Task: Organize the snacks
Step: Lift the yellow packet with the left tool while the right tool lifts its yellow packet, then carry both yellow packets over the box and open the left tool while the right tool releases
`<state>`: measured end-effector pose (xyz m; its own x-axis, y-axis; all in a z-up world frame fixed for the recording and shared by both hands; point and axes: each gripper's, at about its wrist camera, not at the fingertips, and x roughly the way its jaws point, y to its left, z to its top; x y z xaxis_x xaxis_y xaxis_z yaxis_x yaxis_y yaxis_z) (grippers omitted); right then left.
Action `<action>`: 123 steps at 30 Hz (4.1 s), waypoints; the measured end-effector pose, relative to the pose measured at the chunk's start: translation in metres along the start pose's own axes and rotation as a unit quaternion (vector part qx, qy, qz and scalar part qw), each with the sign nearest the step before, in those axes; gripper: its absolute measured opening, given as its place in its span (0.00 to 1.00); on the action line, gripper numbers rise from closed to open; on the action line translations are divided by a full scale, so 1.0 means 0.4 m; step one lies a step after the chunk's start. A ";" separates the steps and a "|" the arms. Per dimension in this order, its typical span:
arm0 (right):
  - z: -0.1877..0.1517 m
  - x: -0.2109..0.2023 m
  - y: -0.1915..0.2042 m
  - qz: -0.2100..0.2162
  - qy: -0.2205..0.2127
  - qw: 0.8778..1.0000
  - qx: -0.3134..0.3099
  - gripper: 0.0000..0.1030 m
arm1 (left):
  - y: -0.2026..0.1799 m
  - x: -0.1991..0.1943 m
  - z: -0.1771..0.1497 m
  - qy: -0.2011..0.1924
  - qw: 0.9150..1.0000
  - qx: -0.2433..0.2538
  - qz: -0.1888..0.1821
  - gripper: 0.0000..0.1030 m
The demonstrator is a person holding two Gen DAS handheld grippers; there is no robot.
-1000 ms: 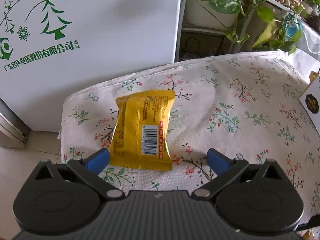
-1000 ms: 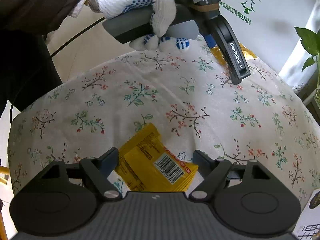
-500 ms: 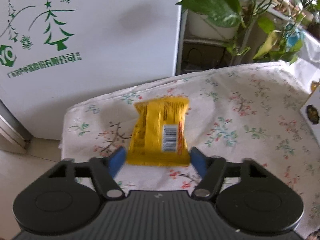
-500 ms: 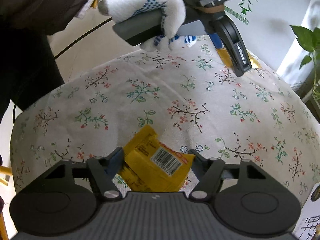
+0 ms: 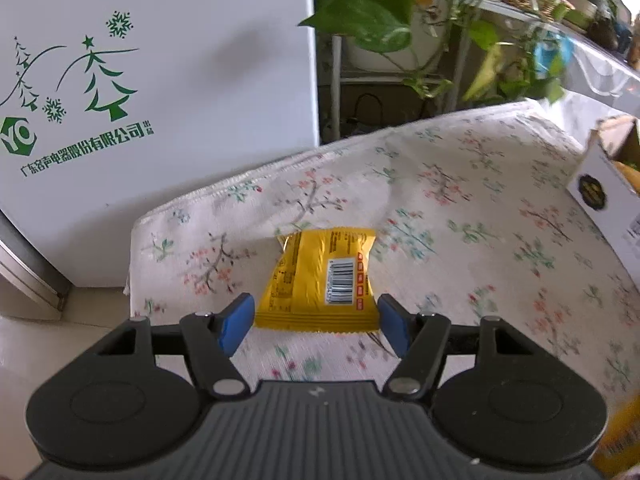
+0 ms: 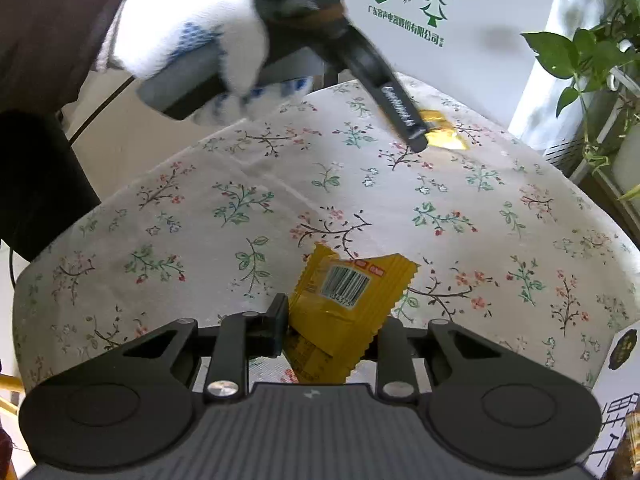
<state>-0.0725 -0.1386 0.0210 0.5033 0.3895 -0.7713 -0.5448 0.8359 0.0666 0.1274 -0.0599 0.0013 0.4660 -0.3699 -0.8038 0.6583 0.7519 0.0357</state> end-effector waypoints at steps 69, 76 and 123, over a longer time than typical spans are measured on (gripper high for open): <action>0.000 -0.249 0.009 -0.107 -0.151 0.968 0.170 0.19 | -0.176 -0.290 -0.242 -0.062 0.991 -0.108 0.043 0.54; -0.006 -0.245 0.004 -0.114 -0.145 0.967 0.174 0.19 | -0.219 -0.321 -0.239 -0.068 0.991 -0.105 0.045 0.54; -0.194 -0.519 -0.301 -0.267 -0.211 0.870 0.358 0.20 | -0.708 -0.310 0.039 -0.113 0.981 -0.041 -0.151 0.55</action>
<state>-0.1637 -0.3502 0.1240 0.8405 -0.1468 -0.5215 0.3225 0.9091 0.2638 -0.1077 -0.2355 0.1000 0.3830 -0.6870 -0.6175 0.7413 0.6274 -0.2382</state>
